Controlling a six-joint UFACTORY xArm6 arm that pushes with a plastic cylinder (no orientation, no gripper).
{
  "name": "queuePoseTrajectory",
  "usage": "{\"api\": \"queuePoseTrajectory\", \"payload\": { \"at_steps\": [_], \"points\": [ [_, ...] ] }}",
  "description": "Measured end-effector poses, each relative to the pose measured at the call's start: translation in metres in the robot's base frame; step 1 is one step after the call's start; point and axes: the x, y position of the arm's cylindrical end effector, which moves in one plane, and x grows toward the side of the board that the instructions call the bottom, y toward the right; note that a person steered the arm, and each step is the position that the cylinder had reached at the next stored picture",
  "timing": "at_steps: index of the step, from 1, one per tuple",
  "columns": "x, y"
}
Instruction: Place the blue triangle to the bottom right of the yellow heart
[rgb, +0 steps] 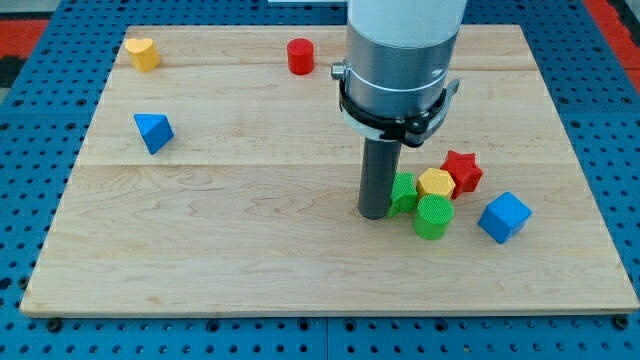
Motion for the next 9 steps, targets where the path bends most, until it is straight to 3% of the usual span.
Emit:
{"api": "queuePoseTrajectory", "payload": {
  "at_steps": [6, 9],
  "points": [
    [-0.054, -0.201],
    [-0.057, -0.202]
  ]
}}
